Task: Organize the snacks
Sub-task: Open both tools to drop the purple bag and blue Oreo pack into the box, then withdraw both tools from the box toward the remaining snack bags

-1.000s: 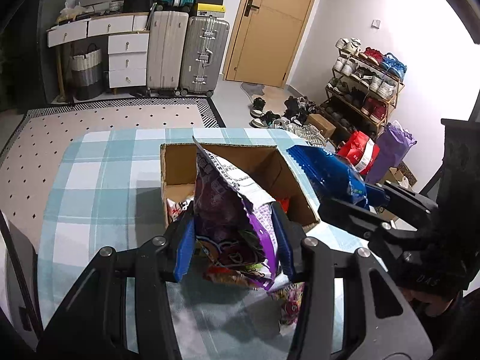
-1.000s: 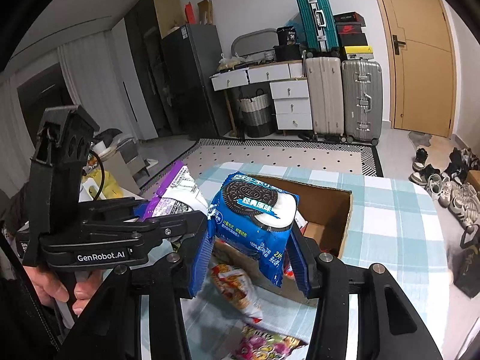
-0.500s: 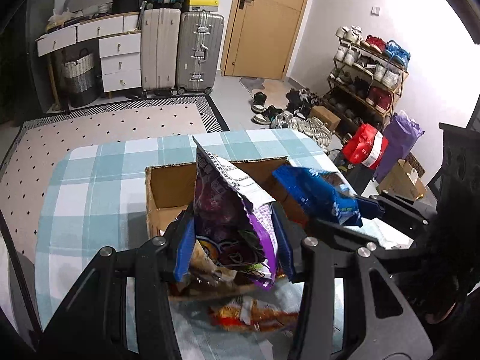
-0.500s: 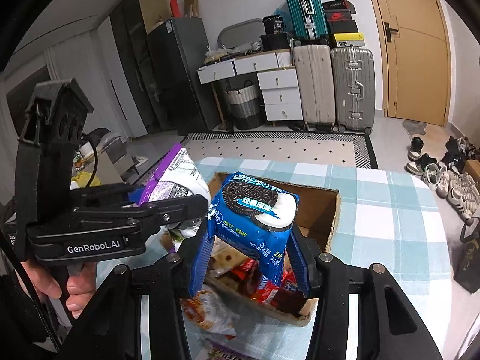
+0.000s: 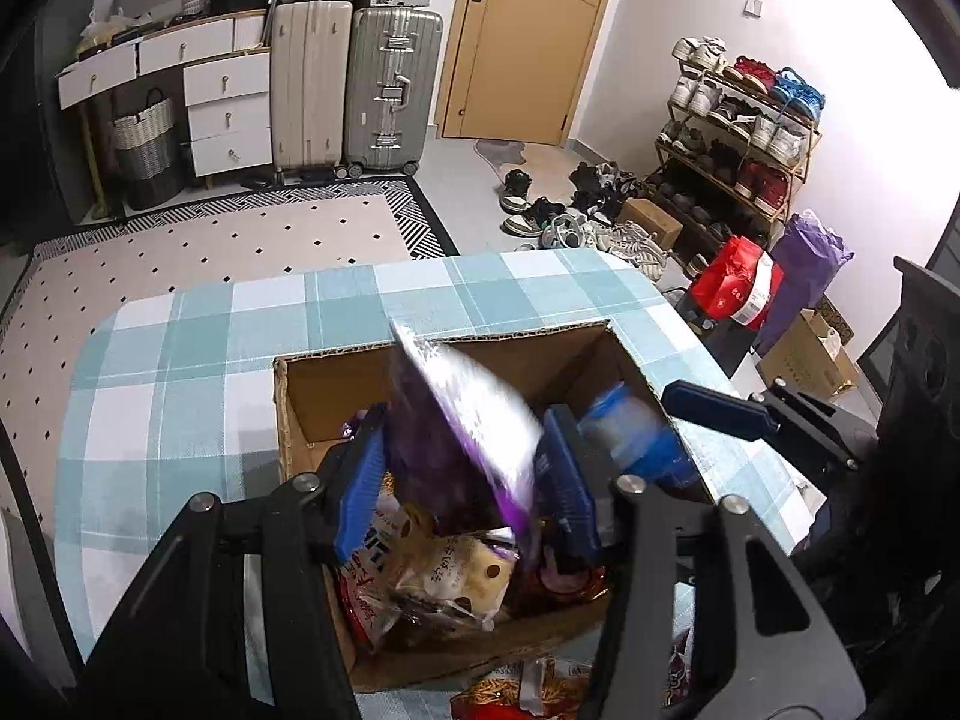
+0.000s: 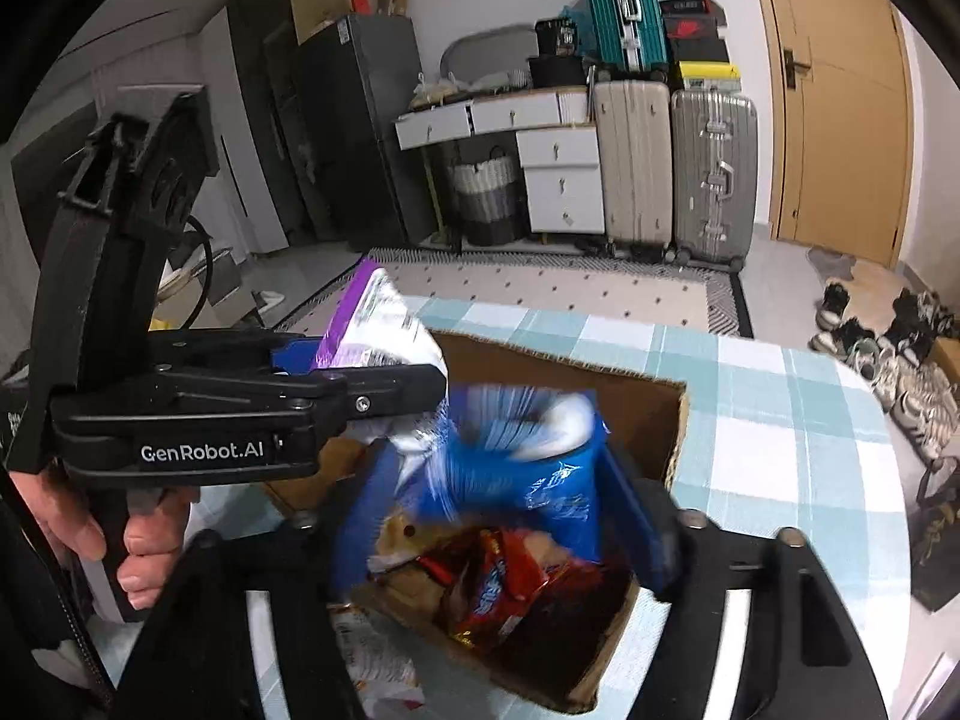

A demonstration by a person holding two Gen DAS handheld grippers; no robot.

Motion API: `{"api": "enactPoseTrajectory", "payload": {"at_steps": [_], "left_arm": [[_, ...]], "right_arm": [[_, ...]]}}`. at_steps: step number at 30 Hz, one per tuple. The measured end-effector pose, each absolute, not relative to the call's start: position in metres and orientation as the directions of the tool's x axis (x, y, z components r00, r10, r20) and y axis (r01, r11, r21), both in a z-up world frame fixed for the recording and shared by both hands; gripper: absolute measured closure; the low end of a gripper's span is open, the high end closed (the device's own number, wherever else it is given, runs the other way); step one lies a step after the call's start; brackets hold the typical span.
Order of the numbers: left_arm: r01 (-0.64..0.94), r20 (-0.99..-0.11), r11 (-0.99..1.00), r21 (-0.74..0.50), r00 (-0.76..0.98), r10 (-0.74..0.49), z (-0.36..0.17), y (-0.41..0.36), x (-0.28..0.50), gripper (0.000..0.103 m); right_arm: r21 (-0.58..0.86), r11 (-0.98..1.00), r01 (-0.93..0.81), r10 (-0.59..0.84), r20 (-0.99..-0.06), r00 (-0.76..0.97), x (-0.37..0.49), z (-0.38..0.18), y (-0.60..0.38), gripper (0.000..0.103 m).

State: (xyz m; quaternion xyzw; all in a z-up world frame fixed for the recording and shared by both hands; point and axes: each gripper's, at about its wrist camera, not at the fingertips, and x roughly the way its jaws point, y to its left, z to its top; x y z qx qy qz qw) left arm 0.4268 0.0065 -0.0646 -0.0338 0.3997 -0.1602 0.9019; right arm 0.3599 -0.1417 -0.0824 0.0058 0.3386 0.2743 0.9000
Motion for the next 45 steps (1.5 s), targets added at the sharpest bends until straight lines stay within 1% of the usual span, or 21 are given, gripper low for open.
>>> {"api": "enactPoseTrajectory", "payload": {"at_steps": [1,3,8,13,15,18,20,21,23,28,32,34,35,36,39,45], "left_arm": [[0.263,-0.709,0.947,-0.182,0.632,-0.312,-0.064,0.006,0.426,0.049],[0.258,-0.707,0.952,-0.166,0.642,-0.297,-0.062,0.006,0.424,0.041],[0.237,-0.705,0.957,-0.167,0.65,-0.284,-0.056,0.011,0.413,0.041],[0.221,-0.695,0.962,-0.159,0.667,-0.268,-0.044,0.015,0.392,0.039],[0.216,-0.691,0.964,-0.154,0.674,-0.261,-0.04,0.016,0.381,0.035],[0.206,-0.684,0.967,-0.15,0.685,-0.252,-0.033,0.017,0.364,0.033],[0.2,-0.679,0.969,-0.145,0.692,-0.244,-0.027,0.018,0.353,0.031],[0.194,-0.676,0.97,-0.144,0.697,-0.24,-0.025,0.019,0.347,0.027],[0.18,-0.665,0.973,-0.143,0.71,-0.229,-0.02,0.021,0.335,0.022],[0.176,-0.659,0.974,-0.141,0.718,-0.225,-0.011,0.019,0.308,0.022],[0.173,-0.655,0.977,-0.123,0.726,-0.211,-0.006,0.015,0.287,0.019],[0.164,-0.651,0.98,-0.11,0.733,-0.196,-0.003,0.013,0.276,0.016],[0.153,-0.647,0.983,-0.1,0.741,-0.181,-0.001,0.012,0.269,0.015],[0.148,-0.643,0.985,-0.087,0.747,-0.169,0.0,0.01,0.263,0.01],[0.138,-0.625,0.988,-0.068,0.766,-0.15,0.005,0.009,0.25,0.003],[0.12,-0.614,0.99,-0.067,0.778,-0.136,0.011,0.009,0.224,0.001]], "right_arm": [[0.193,0.851,-0.488,0.495,-0.602,0.626,0.36,-0.082,-0.143,0.03],[0.2,0.847,-0.492,0.503,-0.6,0.622,0.359,-0.082,-0.145,0.029],[0.198,0.851,-0.486,0.498,-0.595,0.631,0.349,-0.076,-0.151,0.029],[0.19,0.862,-0.471,0.485,-0.581,0.654,0.335,-0.061,-0.159,0.027],[0.191,0.864,-0.466,0.484,-0.571,0.663,0.327,-0.054,-0.162,0.025],[0.189,0.869,-0.456,0.478,-0.555,0.681,0.313,-0.045,-0.167,0.021],[0.186,0.872,-0.453,0.474,-0.552,0.686,0.304,-0.04,-0.169,0.021],[0.18,0.873,-0.453,0.471,-0.551,0.689,0.299,-0.037,-0.17,0.021],[0.174,0.877,-0.448,0.465,-0.545,0.698,0.291,-0.032,-0.172,0.02],[0.178,0.884,-0.432,0.456,-0.533,0.713,0.27,-0.021,-0.178,0.011],[0.171,0.887,-0.428,0.45,-0.528,0.721,0.251,-0.014,-0.18,0.01],[0.166,0.889,-0.426,0.446,-0.526,0.725,0.243,-0.01,-0.18,0.007],[0.164,0.889,-0.427,0.446,-0.522,0.727,0.238,-0.008,-0.18,0.007],[0.162,0.889,-0.428,0.446,-0.52,0.729,0.233,-0.007,-0.18,0.007],[0.158,0.891,-0.426,0.442,-0.515,0.734,0.219,-0.004,-0.182,0.006],[0.152,0.897,-0.414,0.431,-0.503,0.749,0.193,0.002,-0.185,0.005]]}}
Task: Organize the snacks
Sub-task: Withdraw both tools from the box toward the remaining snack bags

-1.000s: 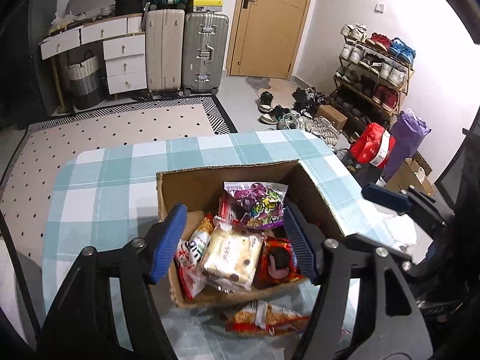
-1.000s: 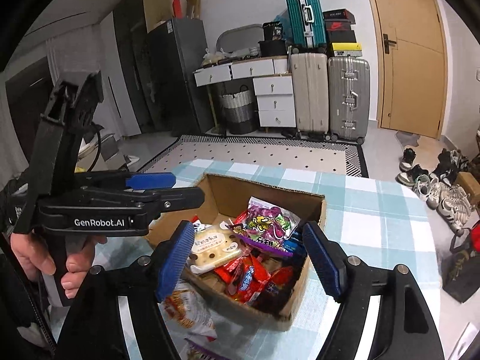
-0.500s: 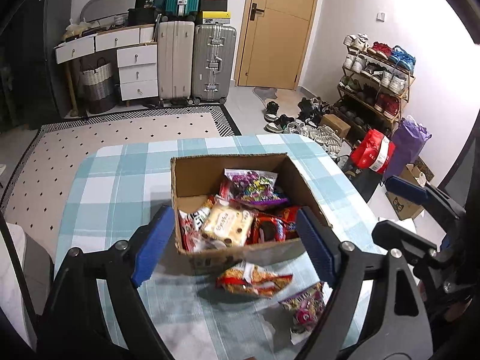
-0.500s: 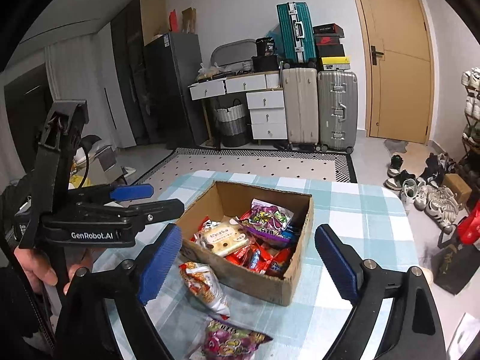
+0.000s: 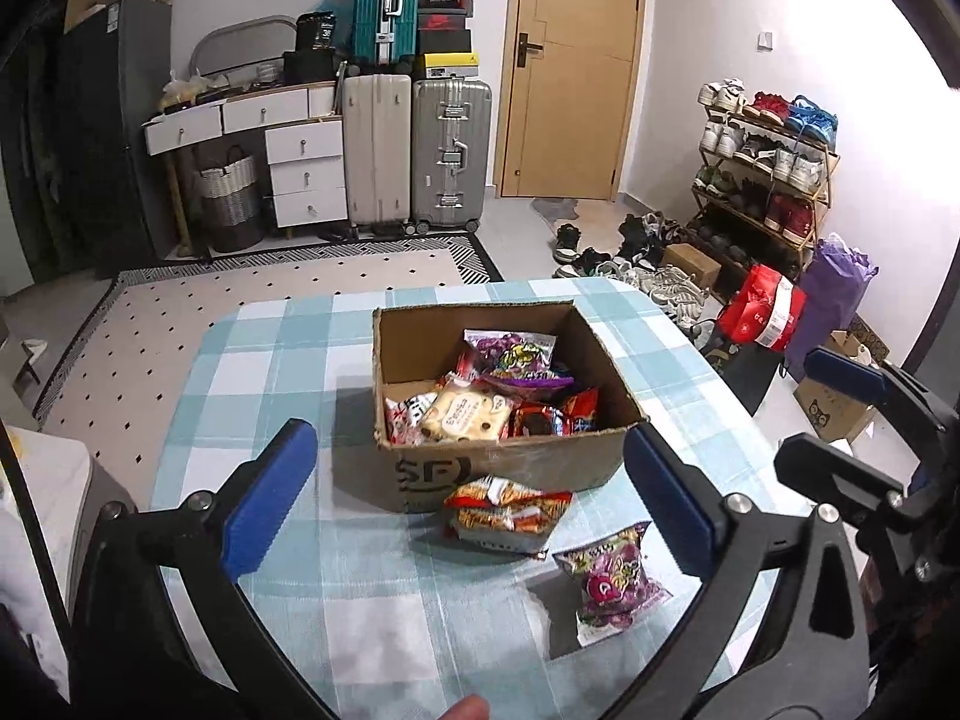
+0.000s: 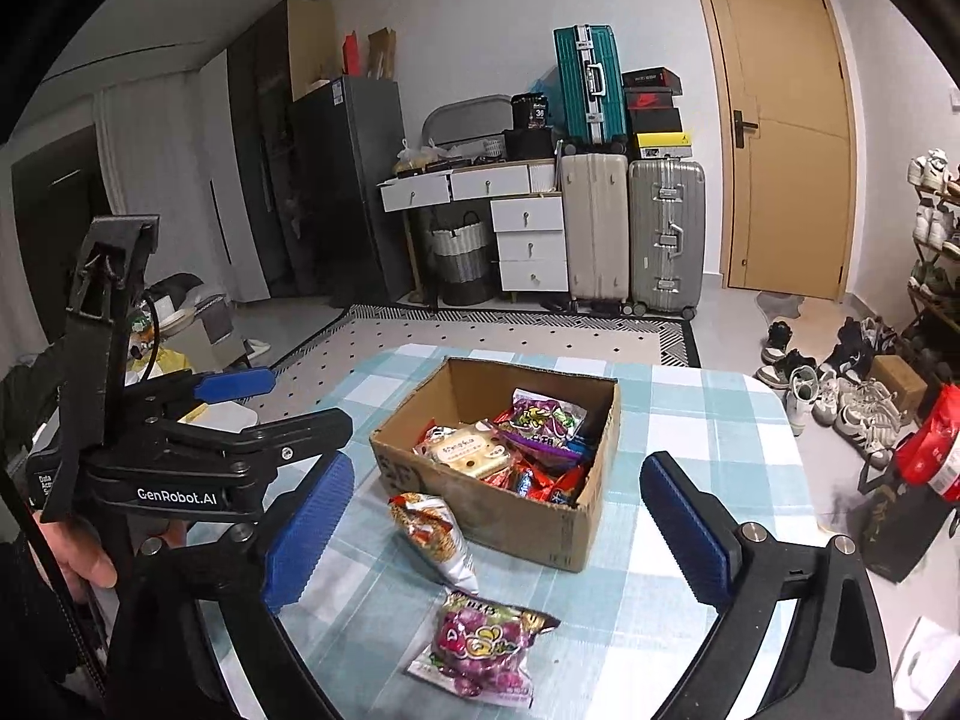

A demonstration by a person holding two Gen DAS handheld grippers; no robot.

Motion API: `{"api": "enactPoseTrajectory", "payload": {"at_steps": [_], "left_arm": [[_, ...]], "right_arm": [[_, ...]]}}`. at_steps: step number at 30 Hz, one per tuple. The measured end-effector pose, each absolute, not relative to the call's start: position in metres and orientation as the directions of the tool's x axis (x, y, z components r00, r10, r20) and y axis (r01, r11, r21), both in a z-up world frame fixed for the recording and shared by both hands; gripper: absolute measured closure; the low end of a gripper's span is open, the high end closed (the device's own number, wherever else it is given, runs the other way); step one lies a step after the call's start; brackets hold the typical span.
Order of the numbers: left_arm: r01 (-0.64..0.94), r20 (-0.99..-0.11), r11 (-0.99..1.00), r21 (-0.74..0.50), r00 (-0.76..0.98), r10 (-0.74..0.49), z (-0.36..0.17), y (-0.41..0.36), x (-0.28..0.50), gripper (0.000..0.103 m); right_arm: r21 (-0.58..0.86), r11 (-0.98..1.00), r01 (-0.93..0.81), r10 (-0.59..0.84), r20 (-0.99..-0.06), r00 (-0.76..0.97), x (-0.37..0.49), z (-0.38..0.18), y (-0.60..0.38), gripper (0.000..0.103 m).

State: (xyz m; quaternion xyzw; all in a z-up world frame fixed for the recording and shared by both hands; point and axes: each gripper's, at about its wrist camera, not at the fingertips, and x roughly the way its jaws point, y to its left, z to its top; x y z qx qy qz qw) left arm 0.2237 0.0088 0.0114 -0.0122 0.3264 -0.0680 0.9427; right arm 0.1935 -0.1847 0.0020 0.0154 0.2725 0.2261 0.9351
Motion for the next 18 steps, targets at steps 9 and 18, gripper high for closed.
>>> {"api": "enactPoseTrajectory", "payload": {"at_steps": [9,18], "left_arm": [[0.036,-0.6,0.998,-0.044,0.798,-0.055,0.006,0.016,0.191,0.001],[-0.003,-0.597,1.0,-0.03,0.802,-0.015,-0.018,0.026,0.159,0.001]], "right_arm": [[0.168,0.903,-0.396,0.425,-0.484,0.764,0.162,0.003,-0.19,0.002],[0.19,0.91,-0.369,0.414,-0.493,0.766,0.135,-0.021,-0.197,0.001]]}}
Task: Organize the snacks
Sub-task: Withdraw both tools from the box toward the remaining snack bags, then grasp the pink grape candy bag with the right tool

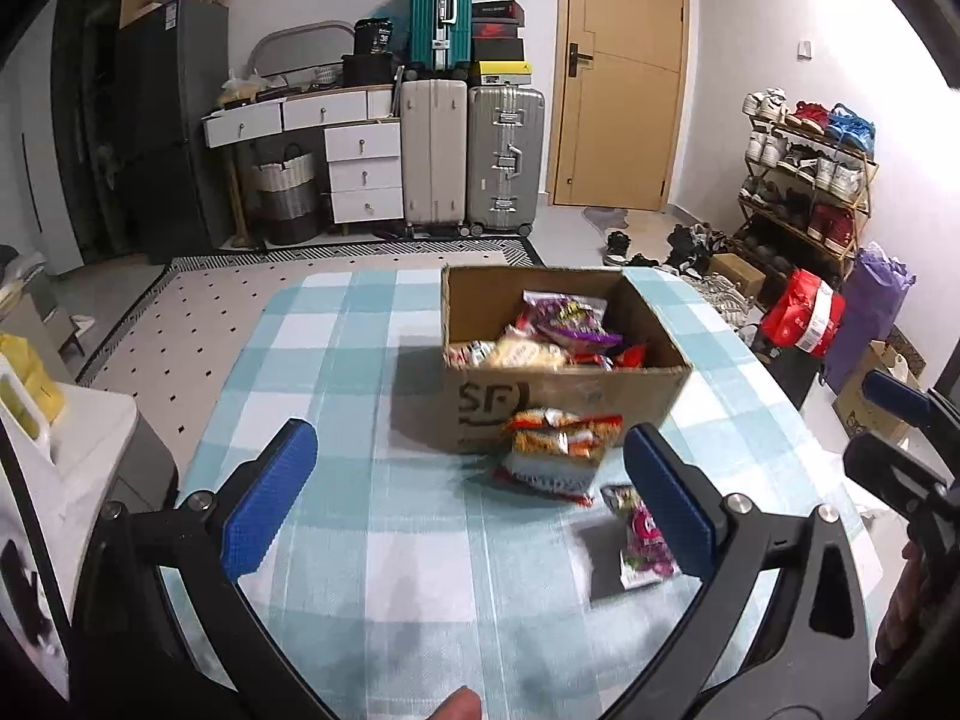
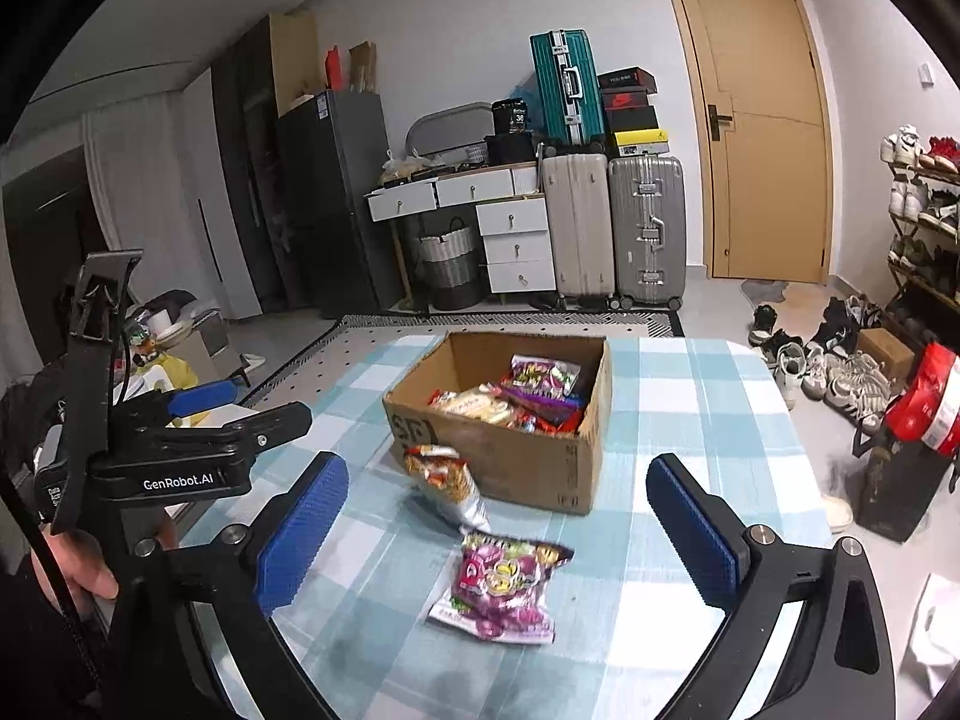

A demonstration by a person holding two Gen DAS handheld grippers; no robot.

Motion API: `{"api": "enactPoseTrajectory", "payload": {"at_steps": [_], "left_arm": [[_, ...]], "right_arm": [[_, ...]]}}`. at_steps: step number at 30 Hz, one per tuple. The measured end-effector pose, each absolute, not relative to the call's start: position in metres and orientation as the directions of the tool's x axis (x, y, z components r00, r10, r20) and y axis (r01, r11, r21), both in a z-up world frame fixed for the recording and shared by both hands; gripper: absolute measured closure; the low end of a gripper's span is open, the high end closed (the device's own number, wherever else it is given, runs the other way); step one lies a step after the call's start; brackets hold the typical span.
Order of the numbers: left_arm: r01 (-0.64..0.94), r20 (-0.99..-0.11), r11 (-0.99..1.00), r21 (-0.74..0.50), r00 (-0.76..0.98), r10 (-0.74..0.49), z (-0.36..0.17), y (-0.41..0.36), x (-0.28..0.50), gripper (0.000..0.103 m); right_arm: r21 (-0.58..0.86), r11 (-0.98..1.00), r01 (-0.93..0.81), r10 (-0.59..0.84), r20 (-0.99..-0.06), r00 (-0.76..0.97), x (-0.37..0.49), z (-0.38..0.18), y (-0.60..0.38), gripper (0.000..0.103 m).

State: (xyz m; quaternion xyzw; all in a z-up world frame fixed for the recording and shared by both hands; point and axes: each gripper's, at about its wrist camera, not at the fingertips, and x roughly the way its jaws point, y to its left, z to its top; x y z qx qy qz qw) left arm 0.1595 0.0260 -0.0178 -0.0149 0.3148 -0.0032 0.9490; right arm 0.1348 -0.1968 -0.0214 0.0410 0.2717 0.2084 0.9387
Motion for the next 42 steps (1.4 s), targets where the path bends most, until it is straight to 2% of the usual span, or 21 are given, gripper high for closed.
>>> {"api": "enactPoseTrajectory", "payload": {"at_steps": [4,7,13,18,27,31,42], "left_arm": [[-0.009,-0.604,1.0,-0.021,0.797,-0.005,-0.038,0.026,0.147,0.001],[0.018,-0.598,0.997,-0.068,0.8,-0.055,-0.051,0.027,0.141,0.001],[0.012,-0.584,0.999,-0.044,0.811,-0.036,-0.071,0.02,0.133,0.001],[-0.009,-0.613,0.998,-0.055,0.789,-0.027,-0.093,0.024,0.14,0.001],[0.005,-0.685,0.986,-0.164,0.719,-0.117,-0.141,0.039,0.156,0.001],[-0.006,-0.707,0.985,-0.171,0.697,-0.119,-0.156,0.042,0.163,0.001],[-0.003,-0.699,0.978,-0.209,0.699,-0.147,-0.176,0.054,0.174,0.001]], "right_arm": [[0.186,0.915,-0.357,0.401,-0.511,0.76,0.127,-0.035,-0.197,0.001],[0.206,0.917,-0.343,0.399,-0.524,0.753,0.124,-0.046,-0.201,0.001],[0.236,0.916,-0.324,0.401,-0.548,0.734,0.122,-0.068,-0.205,0.001],[0.256,0.913,-0.318,0.408,-0.564,0.718,0.124,-0.083,-0.204,0.001],[0.302,0.894,-0.332,0.449,-0.616,0.647,0.142,-0.117,-0.19,0.001],[0.316,0.892,-0.322,0.451,-0.64,0.622,0.155,-0.132,-0.186,0.001],[0.343,0.885,-0.314,0.464,-0.685,0.561,0.187,-0.165,-0.172,0.001]]}}
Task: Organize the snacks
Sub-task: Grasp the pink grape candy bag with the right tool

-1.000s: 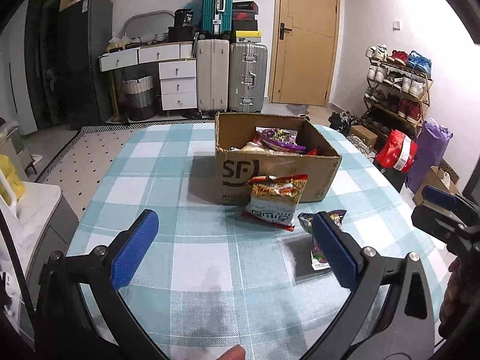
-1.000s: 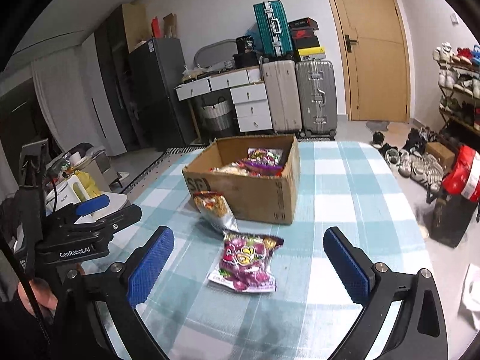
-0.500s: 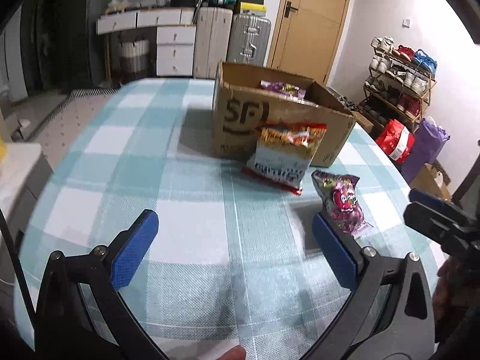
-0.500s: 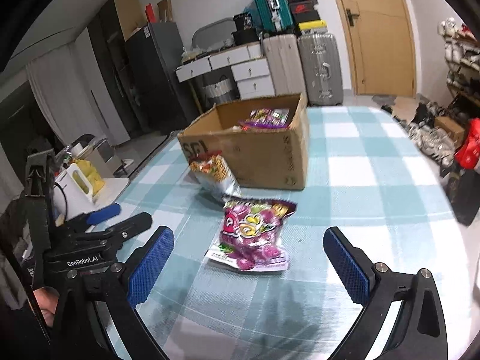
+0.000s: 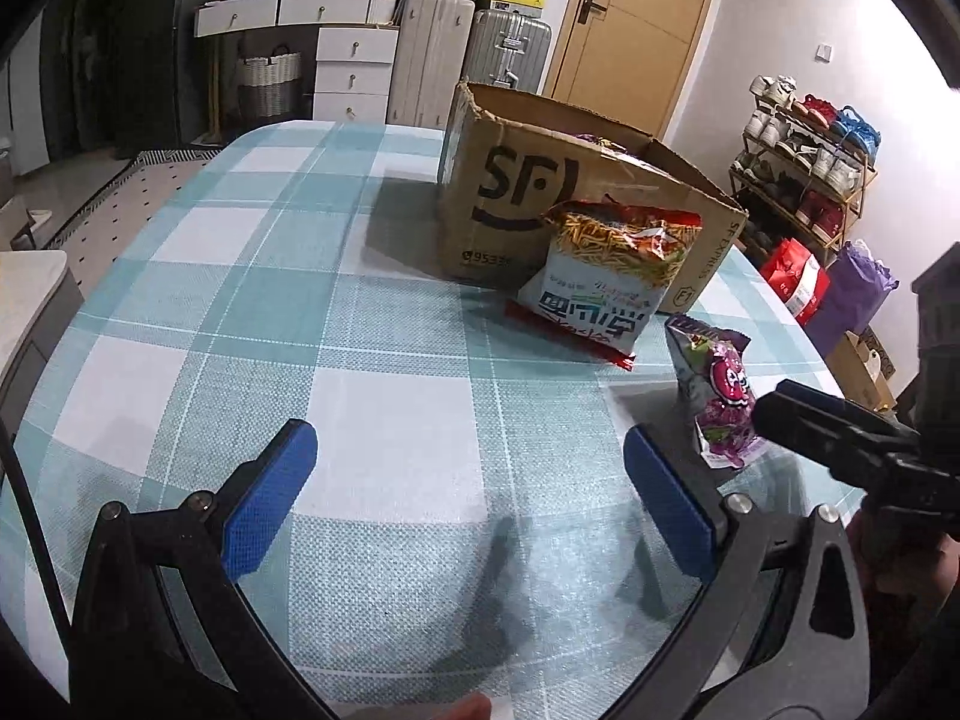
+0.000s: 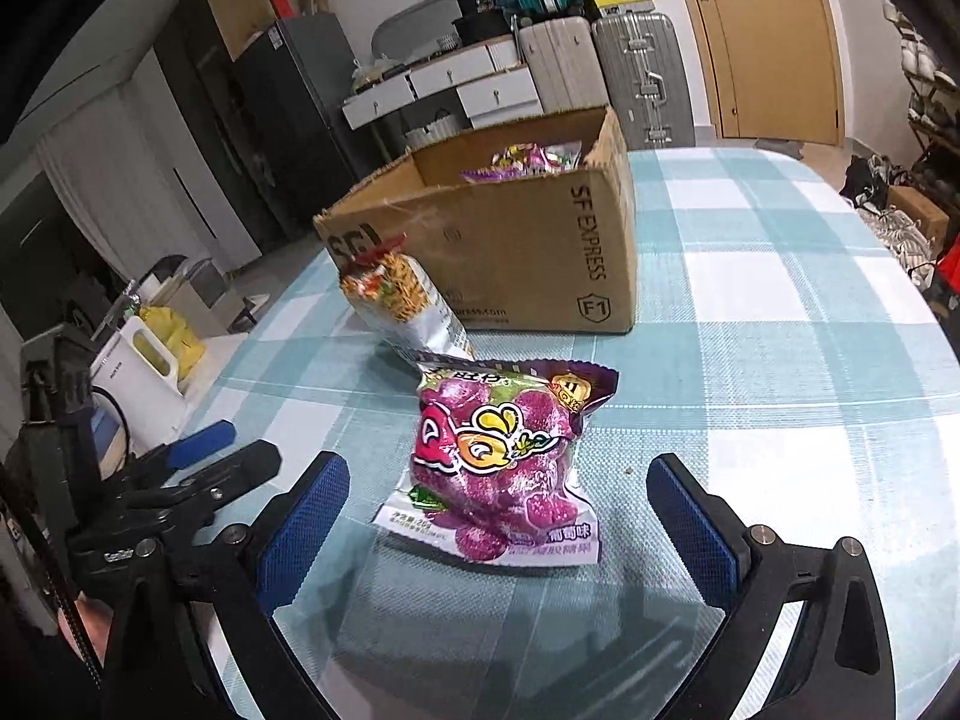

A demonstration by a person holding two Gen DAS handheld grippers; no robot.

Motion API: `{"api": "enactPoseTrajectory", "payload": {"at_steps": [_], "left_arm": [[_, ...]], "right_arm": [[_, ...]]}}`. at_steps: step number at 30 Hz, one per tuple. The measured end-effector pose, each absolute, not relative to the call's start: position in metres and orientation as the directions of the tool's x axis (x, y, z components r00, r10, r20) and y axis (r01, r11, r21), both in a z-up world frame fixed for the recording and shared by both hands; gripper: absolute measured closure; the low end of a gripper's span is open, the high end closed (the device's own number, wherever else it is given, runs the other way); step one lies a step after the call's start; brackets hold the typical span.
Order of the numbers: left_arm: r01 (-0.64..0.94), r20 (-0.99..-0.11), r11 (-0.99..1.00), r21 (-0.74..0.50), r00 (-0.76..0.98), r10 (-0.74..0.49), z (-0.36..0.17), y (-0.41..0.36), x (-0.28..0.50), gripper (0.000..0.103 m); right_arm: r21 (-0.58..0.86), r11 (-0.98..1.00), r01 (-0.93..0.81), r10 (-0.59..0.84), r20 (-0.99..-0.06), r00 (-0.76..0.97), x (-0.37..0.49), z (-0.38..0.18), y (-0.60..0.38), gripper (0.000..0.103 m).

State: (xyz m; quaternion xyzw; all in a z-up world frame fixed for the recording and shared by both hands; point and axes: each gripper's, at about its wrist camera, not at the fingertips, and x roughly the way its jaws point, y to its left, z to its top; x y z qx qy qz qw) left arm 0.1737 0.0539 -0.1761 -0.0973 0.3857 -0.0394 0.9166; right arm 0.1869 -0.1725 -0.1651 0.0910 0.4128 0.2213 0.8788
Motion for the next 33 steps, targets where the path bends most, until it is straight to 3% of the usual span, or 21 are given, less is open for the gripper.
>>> {"api": "enactPoseTrajectory", "payload": {"at_steps": [8,11,17,21,33], "left_arm": [[-0.018,-0.698,0.965,-0.262,0.694,-0.176,-0.182,0.061,0.179,0.001],[-0.017,-0.699,0.96,-0.281,0.688,-0.192,-0.185,0.063,0.182,0.001],[-0.02,-0.694,0.95,-0.311,0.687,-0.213,-0.187,0.069,0.182,0.001],[-0.027,-0.709,0.95,-0.31,0.673,-0.213,-0.19,0.069,0.184,0.001],[-0.022,-0.724,0.966,-0.256,0.667,-0.177,-0.189,0.061,0.186,0.001]], "right_arm": [[0.335,0.881,-0.334,0.47,-0.706,0.531,0.205,-0.18,-0.157,0.002],[0.33,0.879,-0.345,0.472,-0.708,0.525,0.21,-0.183,-0.151,0.006],[0.359,0.877,-0.319,0.478,-0.717,0.507,0.223,-0.191,-0.148,0.031],[0.382,0.865,-0.325,0.5,-0.707,0.5,0.224,-0.192,-0.149,0.038],[0.417,0.855,-0.309,0.519,-0.675,0.524,0.211,-0.182,-0.167,0.042]]}}
